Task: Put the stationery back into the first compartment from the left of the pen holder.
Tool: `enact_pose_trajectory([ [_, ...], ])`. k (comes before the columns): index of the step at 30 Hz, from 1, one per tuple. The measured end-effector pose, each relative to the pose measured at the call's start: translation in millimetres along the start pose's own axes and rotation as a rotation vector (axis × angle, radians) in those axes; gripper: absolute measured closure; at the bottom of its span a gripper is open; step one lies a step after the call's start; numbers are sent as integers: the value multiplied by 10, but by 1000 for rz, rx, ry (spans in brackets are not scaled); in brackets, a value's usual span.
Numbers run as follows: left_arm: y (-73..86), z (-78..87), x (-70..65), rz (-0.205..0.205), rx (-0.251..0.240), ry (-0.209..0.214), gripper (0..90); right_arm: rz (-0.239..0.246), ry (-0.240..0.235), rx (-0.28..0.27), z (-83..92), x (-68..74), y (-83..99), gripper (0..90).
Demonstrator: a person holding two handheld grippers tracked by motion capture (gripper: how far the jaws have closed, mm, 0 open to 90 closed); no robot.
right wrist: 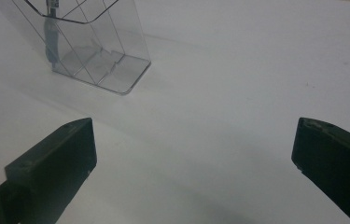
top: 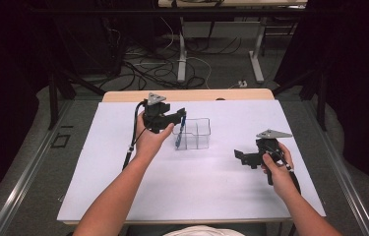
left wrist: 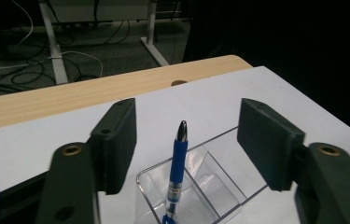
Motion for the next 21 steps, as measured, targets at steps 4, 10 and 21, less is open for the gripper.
enact_pose_trajectory([
  [4,10,52,27,-23,12,-14,294,0,2,-1,1,-2,-1,0],
  [10,12,176,36,-49,10,13,239,2,4,1,3,-8,1,0],
  [21,146,473,144,-101,19,15,203,3,4,4,9,0,4,0],
])
Point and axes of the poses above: each handheld gripper's, and its own axes: z roughly backward along the jaws, y roughly out of its underside, x roughly to its left, the point moved 10 cm from there along -z, roughly forward along the jaws, and after that the axes turned 4 degrees about x, right-handed, at the moved point
